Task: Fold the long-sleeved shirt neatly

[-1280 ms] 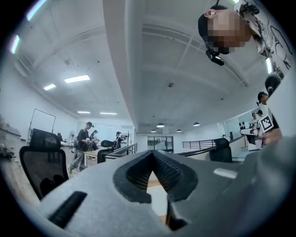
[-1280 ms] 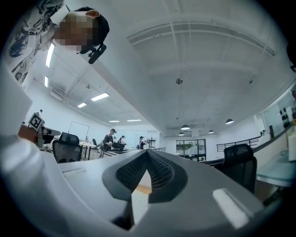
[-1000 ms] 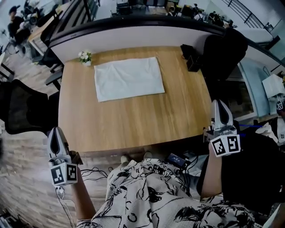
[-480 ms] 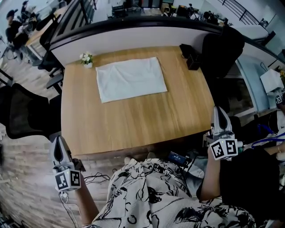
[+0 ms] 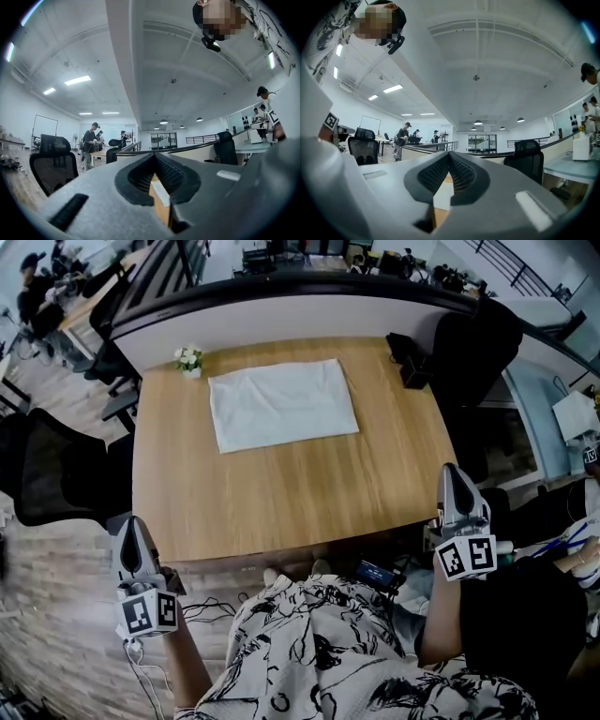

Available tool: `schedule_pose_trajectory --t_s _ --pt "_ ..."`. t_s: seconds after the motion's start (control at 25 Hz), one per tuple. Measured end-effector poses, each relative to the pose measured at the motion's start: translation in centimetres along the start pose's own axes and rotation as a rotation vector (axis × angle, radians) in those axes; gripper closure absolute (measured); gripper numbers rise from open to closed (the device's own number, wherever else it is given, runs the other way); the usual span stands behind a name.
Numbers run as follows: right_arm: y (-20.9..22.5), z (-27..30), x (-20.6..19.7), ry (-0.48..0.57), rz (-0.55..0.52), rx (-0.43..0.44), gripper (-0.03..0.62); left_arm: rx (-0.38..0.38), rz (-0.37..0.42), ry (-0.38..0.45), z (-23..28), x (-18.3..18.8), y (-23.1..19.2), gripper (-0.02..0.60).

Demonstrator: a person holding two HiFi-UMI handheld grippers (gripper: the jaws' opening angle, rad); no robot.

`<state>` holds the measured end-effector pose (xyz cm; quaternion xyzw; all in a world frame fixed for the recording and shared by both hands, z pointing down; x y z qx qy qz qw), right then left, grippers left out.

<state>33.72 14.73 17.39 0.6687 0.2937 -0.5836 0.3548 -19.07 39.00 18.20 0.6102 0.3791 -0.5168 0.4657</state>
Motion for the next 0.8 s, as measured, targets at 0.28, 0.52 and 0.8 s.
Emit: schedule_pose_trajectory --t_s 0.28,0.52,0.8 --pt "-0.5 0.6 0.3 0.001 0.002 0.024 0.583 0.009 -0.013 0.000 0.1 0.0 0.4 0.578" --pt "-0.8 1.7 0.3 -0.015 -0.016 0.030 0.583 0.002 0.001 -0.002 0.4 0.4 0.4 0.578" --pt "-0.9 3.0 0.5 -0.042 -0.024 0.043 0.583 -0.002 0.009 -0.018 0.5 0.7 0.3 0.578"
Point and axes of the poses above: the fingertips, and each gripper's own axes: z forward along the fingers, y to its right, x out of its top, the point moved 9 cm from there along -z, backward along the fingers, and after that the axes turned 9 degrees about z, right-handed, at the moved point
